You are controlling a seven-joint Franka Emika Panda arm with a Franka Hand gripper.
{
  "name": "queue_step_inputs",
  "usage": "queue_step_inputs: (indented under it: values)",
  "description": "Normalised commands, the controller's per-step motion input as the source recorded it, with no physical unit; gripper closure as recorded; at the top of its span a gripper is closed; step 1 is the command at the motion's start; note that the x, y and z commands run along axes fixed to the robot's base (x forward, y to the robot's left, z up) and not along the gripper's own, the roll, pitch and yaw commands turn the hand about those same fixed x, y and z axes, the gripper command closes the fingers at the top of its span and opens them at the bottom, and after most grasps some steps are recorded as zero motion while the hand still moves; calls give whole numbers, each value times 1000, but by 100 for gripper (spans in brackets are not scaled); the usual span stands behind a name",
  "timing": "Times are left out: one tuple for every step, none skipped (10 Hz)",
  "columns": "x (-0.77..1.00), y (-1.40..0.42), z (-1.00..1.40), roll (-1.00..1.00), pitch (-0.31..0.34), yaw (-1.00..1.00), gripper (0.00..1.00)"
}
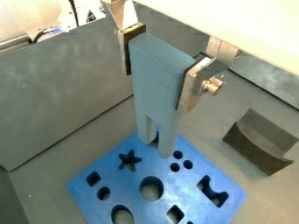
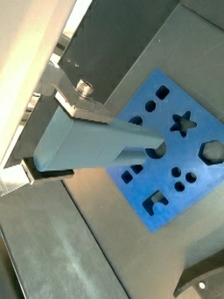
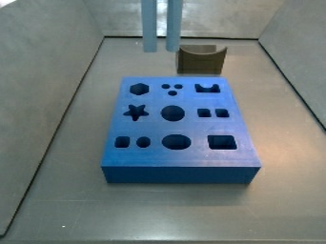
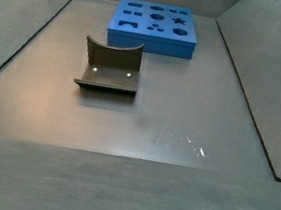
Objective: Insert the square-circle object.
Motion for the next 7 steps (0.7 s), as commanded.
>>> queue_step_inputs:
  values:
    - [-6,-814,-1000,67,-51,-6,100]
    - [-77,-843,-1000,76,-7,0,100]
    - [-91,-834,-1000,66,-1,0,100]
    - [-120,-820,-1000,66,0,0,100]
    - [-183,-809,-1000,74,-4,0,100]
    - [-169,-523,-686,103,0,0,100]
    - [-154,-349,-557,44,0,0,100]
